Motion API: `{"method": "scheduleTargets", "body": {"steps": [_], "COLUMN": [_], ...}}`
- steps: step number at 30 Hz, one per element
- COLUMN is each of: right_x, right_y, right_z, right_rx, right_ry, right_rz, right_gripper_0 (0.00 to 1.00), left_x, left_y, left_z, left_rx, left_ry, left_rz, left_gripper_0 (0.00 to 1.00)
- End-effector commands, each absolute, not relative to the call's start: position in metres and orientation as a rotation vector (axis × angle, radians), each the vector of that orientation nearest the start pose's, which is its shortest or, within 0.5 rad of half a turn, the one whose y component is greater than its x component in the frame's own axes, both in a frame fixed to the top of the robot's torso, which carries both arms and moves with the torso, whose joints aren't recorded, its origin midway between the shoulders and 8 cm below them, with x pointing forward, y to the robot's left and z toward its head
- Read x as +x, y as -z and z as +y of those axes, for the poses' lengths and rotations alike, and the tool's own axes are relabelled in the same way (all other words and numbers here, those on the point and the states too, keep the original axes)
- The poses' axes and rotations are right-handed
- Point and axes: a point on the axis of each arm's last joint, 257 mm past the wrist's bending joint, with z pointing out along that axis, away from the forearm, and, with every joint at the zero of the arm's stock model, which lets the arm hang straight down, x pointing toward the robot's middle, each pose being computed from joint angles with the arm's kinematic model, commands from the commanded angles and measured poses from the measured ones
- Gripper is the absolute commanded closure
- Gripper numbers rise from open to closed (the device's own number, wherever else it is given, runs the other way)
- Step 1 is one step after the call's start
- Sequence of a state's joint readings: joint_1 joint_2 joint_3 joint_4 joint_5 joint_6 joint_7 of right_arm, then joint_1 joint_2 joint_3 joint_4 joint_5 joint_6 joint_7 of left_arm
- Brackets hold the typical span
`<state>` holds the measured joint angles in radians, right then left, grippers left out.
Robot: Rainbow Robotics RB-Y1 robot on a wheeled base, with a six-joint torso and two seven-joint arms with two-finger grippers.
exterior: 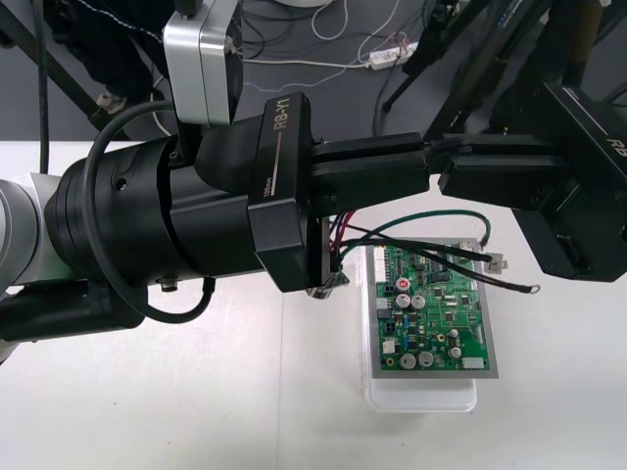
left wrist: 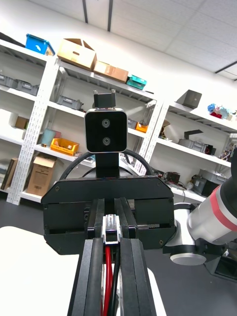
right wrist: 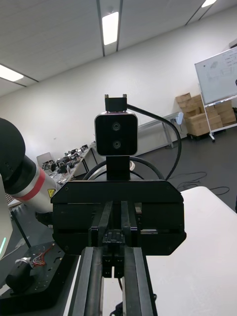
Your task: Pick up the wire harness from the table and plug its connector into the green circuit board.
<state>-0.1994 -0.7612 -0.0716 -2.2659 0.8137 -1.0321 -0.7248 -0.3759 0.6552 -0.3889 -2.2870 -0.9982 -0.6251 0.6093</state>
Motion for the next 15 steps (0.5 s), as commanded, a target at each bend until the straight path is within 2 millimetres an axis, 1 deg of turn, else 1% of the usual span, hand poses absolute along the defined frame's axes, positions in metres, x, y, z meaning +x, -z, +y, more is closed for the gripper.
{"method": "scheduleTargets", "body": {"steps": [1,15], "right_x": [0.2453,0.2452], "right_y": [-0.0895,-0.0898], "right_z": [-0.0528,-0.0528], "right_rx": [-1.174,-1.173], "right_ry": [-1.282,-1.283], "right_rz": [1.069,1.068], "right_gripper_0": [1.00,1.00], "left_x": [0.2505,0.2488], "left_y": [-0.0895,-0.0922], "left_z": [-0.0557,-0.0555], "left_rx": [0.968,0.968], "left_ry": [1.420,1.429], "left_rz": [0.993,0.986], "left_gripper_0": [1.00,1.00]}}
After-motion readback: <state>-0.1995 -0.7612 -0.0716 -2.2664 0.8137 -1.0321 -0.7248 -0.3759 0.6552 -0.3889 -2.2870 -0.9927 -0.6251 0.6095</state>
